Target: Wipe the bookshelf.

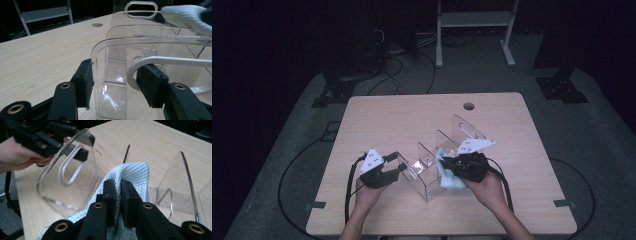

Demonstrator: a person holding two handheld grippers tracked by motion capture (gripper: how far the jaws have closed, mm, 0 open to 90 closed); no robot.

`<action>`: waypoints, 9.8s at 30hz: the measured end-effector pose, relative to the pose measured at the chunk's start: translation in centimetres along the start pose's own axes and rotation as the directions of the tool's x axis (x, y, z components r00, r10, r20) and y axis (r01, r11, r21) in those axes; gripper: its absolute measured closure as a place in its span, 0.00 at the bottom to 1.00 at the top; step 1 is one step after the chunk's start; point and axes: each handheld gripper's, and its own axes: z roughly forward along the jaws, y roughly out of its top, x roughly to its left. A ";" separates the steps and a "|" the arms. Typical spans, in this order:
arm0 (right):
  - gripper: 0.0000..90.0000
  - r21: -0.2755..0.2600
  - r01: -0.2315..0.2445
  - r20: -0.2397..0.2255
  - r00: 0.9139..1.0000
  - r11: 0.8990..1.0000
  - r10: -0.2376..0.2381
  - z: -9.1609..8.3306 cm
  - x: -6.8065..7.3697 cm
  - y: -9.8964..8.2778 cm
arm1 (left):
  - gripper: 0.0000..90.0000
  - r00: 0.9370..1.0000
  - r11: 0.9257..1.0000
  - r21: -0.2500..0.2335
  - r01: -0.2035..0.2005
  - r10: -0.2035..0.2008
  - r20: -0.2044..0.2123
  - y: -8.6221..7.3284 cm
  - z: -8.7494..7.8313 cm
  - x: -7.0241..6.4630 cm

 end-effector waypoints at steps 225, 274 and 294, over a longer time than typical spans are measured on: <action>0.92 -0.208 -0.155 0.121 0.976 0.966 0.183 -3.6 -1.4 -7.7 | 0.90 0.931 0.987 0.001 -0.158 0.148 0.335 1.2 3.7 -8.6; 0.92 -0.224 -0.183 0.141 0.966 0.957 0.217 -4.9 -4.2 -9.0 | 0.07 0.994 0.999 0.008 -0.045 0.044 0.104 1.2 7.0 -1.1; 0.91 -0.227 -0.198 0.153 0.960 0.953 0.236 -5.5 -5.4 -9.3 | 0.11 0.989 0.998 0.031 -0.054 0.049 0.143 1.9 8.8 -1.1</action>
